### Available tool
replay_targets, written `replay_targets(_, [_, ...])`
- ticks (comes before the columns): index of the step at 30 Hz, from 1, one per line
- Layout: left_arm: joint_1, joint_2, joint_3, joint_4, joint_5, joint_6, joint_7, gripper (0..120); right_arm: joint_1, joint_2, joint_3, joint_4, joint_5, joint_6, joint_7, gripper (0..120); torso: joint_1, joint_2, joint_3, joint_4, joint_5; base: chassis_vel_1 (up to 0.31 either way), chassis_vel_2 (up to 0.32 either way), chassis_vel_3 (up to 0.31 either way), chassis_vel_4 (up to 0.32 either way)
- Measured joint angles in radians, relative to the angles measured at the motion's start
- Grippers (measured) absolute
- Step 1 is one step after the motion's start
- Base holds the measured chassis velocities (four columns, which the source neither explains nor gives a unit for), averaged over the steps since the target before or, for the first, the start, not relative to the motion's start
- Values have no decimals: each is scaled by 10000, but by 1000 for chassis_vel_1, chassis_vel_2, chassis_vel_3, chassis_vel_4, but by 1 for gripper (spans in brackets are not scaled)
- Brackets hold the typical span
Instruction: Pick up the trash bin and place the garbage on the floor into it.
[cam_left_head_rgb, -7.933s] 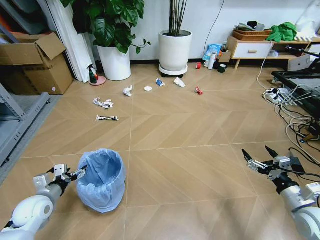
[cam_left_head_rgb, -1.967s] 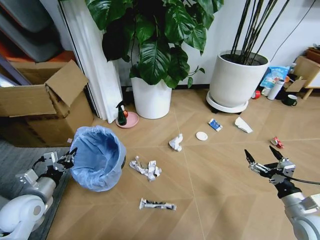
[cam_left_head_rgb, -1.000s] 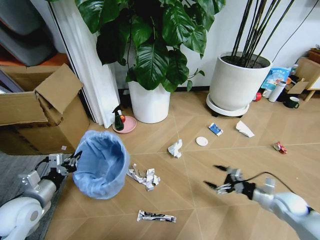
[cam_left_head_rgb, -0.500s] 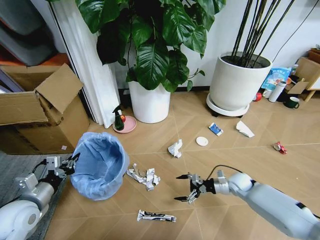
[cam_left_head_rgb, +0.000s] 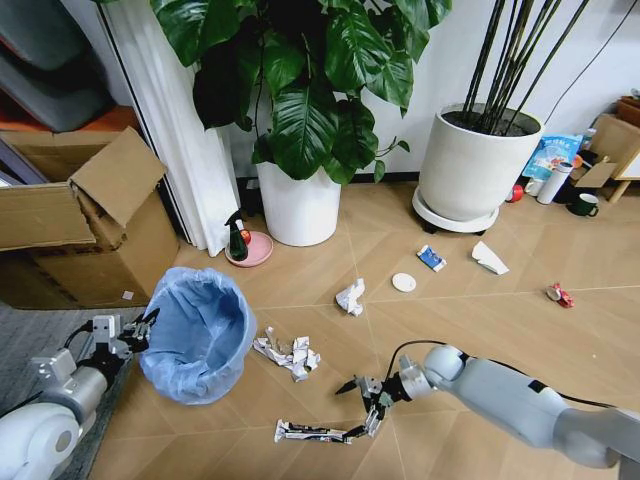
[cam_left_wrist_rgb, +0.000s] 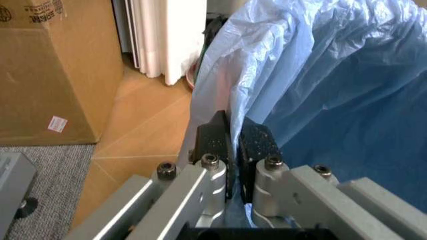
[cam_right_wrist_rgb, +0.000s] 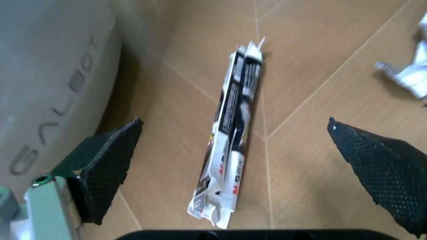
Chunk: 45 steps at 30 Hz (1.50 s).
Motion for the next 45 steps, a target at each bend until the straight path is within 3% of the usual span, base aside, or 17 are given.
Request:
replay_targets(11, [-42,172,-43,59,-20,0,-6,0,49,990,-249,-871,-497,152,-114,100,0,0,0,0,-2,0,0,0,0])
replay_targets(22, [-221,200,17,194,-57,5,-14,0,183,2076,-252,-1795,-2091,555,-133,100,0,0,0,1,-1,0,0,0,0])
replay_targets(26, [-253,202,18,218,-67,5,-14,0,201,2435,-179,-2248,-3025,624,-133,85,0,0,0,0,-1,0,0,0,0])
replay_targets(28, [-253,202,18,221,-67,5,-15,0,200,2447,-173,-2262,-3055,624,-133,84,0,0,0,0,0,0,0,0,0])
replay_targets(30, [-262,207,24,250,-68,5,-13,0,170,2573,-74,-2426,-3350,586,-117,71,0,0,0,1,1,0,0,0,0])
replay_targets(45, [-315,237,46,280,-95,4,-9,0,155,2595,163,-2483,-3529,472,223,19,0,1,-1,0,2,0,0,0,0])
